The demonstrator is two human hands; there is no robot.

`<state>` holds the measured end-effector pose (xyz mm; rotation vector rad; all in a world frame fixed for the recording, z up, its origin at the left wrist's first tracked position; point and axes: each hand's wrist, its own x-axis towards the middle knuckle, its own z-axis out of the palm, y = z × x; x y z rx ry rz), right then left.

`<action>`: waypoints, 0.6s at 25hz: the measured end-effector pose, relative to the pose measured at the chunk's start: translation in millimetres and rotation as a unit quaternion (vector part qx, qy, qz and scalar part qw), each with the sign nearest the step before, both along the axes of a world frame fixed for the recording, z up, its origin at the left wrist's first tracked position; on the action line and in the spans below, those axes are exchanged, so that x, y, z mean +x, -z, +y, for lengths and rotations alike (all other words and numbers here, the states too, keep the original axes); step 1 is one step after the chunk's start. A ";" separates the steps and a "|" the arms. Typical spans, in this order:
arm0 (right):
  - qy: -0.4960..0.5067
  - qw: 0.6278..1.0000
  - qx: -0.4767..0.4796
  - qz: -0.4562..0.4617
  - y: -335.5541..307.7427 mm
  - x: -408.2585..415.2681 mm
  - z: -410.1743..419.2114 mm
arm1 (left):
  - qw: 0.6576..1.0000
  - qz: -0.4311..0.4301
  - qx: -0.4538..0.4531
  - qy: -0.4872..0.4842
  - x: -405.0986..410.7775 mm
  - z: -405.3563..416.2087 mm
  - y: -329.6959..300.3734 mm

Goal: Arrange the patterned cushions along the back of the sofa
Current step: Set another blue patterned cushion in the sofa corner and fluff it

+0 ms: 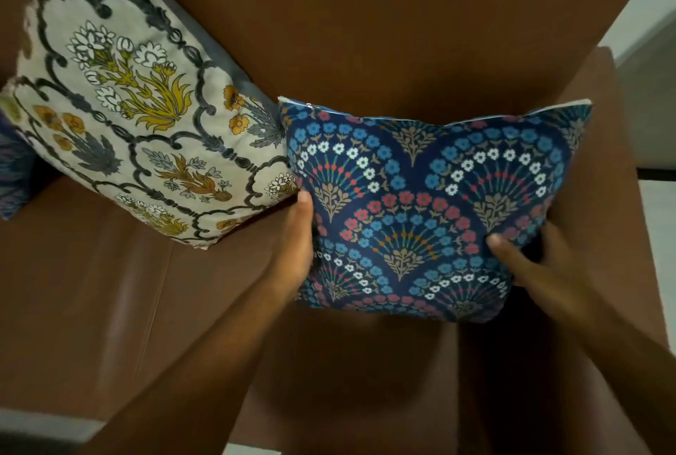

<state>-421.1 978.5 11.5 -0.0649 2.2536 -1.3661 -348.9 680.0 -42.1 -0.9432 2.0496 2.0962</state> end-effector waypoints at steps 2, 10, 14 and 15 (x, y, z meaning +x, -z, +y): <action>0.011 0.996 0.008 0.086 -5.7 -7.4 -8.5 | 0.998 -0.009 0.059 -0.004 2.1 9.5 -8.2; 0.050 0.946 0.005 0.319 -72.4 -94.6 -27.9 | 0.966 0.035 0.249 -0.058 -32.9 51.6 -26.8; -0.023 0.942 0.124 0.312 -68.3 -118.4 -28.2 | 0.974 -0.014 0.216 -0.060 -63.7 68.7 -11.3; -0.028 0.941 0.141 0.306 -63.9 -116.2 -25.6 | 0.976 -0.018 0.208 -0.066 -65.4 70.4 -7.9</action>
